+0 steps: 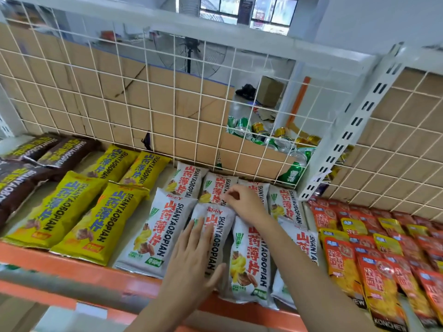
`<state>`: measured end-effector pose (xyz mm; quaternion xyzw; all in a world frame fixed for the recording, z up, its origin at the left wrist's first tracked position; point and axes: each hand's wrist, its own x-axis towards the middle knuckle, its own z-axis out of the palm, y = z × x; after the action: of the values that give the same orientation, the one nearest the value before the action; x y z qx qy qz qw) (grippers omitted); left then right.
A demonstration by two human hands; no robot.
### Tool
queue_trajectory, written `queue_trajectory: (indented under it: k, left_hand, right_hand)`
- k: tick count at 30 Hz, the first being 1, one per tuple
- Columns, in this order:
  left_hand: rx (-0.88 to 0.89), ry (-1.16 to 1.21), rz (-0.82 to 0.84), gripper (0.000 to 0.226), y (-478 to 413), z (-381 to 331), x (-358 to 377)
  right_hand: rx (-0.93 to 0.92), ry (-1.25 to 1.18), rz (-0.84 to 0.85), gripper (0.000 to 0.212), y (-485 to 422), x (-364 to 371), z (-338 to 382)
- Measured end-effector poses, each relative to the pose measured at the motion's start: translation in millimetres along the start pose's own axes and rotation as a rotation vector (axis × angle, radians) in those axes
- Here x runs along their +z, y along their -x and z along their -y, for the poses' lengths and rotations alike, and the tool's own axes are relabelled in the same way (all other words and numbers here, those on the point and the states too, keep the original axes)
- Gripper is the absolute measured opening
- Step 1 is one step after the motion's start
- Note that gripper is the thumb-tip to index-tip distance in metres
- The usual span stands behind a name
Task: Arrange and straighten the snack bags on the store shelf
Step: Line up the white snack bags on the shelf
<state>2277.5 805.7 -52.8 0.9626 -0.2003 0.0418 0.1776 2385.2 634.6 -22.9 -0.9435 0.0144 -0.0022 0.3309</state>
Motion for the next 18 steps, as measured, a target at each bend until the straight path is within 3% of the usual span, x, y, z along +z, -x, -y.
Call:
queue_trajectory:
  k: [6,11,18]
  left_hand:
    - [0.134,0.231,-0.030,0.061,-10.7,-16.5,-1.6]
    - [0.211,0.270,0.056,0.065,-13.6,-45.4,-2.7]
    - [0.185,-0.024,0.161,0.085,-20.4,-73.4,16.0]
  right_hand:
    - [0.011,0.124,-0.113,0.022,19.0,-38.5,-24.5]
    - [0.018,0.239,0.111,0.019,41.7,-54.7,-36.8]
    - [0.020,0.310,0.190,0.020,40.1,-52.2,-36.4]
